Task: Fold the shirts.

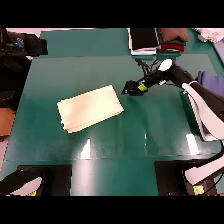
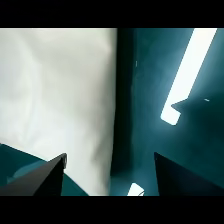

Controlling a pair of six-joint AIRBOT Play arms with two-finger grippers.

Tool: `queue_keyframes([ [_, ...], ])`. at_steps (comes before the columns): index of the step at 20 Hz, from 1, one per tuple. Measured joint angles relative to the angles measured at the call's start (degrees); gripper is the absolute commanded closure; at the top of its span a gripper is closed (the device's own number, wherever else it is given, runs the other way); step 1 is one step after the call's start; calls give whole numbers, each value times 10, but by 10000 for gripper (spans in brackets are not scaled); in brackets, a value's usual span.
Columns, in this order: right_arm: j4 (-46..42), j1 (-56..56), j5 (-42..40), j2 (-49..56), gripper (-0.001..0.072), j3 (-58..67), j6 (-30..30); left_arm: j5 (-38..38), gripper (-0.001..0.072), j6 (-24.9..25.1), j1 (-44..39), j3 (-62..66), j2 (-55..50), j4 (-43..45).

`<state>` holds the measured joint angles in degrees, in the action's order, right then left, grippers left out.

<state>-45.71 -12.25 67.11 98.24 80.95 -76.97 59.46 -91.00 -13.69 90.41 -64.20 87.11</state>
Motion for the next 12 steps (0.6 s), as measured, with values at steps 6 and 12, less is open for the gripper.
queue_keyframes([
  [6,59,-57,2,106,203,72,1,-3,684,0,-5,0,0,-5],
  [12,99,-124,-6,185,691,181,9,-3,685,0,-7,0,0,-38],
])
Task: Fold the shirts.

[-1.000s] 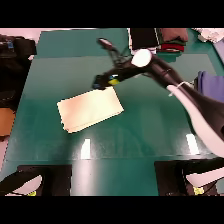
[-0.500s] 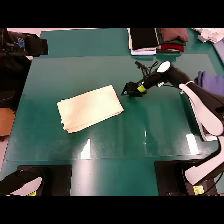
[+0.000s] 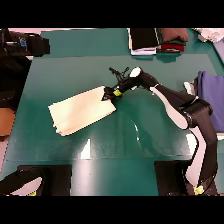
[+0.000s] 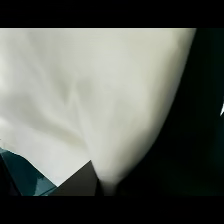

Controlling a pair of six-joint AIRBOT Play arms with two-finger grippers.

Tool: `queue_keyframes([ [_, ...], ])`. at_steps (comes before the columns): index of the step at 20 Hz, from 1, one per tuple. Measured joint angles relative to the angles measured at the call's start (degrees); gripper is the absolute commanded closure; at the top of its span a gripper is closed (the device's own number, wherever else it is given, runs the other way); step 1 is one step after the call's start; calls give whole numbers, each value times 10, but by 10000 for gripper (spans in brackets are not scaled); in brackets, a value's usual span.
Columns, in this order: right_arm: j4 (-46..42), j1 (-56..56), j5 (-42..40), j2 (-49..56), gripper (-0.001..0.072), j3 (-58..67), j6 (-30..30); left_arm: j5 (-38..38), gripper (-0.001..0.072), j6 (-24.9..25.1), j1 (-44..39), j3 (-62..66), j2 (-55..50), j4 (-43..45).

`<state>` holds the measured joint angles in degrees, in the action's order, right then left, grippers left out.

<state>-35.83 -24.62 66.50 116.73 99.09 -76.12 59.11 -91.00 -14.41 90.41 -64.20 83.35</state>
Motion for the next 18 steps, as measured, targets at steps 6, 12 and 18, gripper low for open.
queue_keyframes([
  [6,-65,73,-10,-61,691,43,-14,-4,685,0,-66,0,-4,-19],
  [12,-190,293,32,-185,691,50,-34,-35,685,1,-139,0,-6,-23],
  [18,-215,522,35,-247,691,50,-40,-61,685,-9,-157,0,-7,-30],
])
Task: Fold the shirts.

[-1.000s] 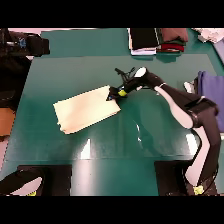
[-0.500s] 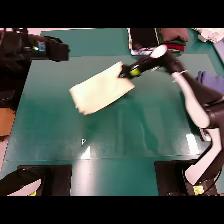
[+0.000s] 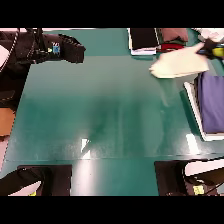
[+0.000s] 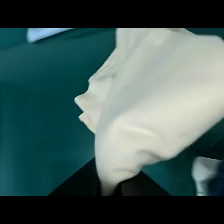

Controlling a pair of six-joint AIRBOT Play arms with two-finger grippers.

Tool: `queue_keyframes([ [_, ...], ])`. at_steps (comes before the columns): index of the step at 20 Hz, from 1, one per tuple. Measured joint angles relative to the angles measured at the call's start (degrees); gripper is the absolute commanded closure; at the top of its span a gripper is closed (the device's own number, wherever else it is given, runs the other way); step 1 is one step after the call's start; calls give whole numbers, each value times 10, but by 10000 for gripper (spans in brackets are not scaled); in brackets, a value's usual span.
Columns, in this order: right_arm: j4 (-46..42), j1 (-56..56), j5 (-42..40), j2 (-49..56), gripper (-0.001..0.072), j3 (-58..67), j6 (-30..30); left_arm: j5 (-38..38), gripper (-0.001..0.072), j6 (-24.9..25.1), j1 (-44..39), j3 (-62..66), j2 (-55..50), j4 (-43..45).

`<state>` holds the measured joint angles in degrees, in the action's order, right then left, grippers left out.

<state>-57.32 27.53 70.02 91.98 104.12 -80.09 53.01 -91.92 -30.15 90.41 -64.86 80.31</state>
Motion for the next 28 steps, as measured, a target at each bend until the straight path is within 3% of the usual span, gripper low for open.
queue_keyframes([
  [6,31,111,-19,-7,691,13,-2,-4,684,-21,-3,0,0,-2],
  [14,52,131,-33,-36,691,121,3,5,684,-26,-3,0,0,-7],
  [23,43,213,5,-183,691,-53,72,7,684,-23,-3,0,0,-7],
  [28,-62,275,29,-283,688,-232,96,22,684,-21,-3,0,0,-7],
])
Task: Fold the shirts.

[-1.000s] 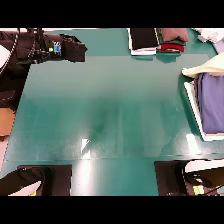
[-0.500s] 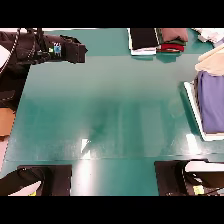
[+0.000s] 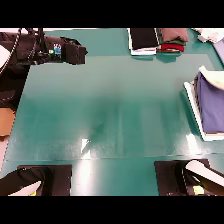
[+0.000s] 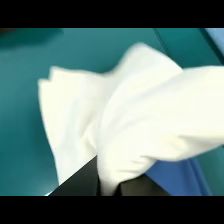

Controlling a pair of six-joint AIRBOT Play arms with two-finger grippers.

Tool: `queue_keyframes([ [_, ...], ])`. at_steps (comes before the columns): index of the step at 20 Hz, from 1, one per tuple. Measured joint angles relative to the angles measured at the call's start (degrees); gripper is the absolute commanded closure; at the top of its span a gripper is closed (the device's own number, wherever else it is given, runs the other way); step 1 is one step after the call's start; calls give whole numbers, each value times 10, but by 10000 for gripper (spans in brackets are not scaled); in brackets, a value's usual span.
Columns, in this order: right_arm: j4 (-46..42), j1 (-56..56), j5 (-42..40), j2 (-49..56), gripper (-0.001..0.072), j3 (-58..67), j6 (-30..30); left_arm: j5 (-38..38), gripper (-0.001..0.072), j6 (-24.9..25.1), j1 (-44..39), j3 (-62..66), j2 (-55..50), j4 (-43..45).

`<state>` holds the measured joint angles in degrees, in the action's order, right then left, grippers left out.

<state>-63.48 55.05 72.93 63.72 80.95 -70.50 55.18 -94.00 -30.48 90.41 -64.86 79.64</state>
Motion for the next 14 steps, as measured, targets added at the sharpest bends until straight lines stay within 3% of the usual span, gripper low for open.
queue_keyframes([
  [1,-17,11,3,-17,683,-35,2,4,684,0,0,0,0,0],
  [2,-31,24,4,-33,628,-71,3,8,684,3,0,0,0,0],
  [5,-68,52,8,-70,206,-155,6,18,684,9,0,0,0,0],
  [6,-82,61,10,-78,133,-176,6,20,684,11,0,0,0,0],
  [11,-114,87,12,-105,116,-178,4,26,684,14,0,0,0,0],
  [14,-71,53,3,-109,117,-131,-4,27,684,15,0,0,0,-2],
])
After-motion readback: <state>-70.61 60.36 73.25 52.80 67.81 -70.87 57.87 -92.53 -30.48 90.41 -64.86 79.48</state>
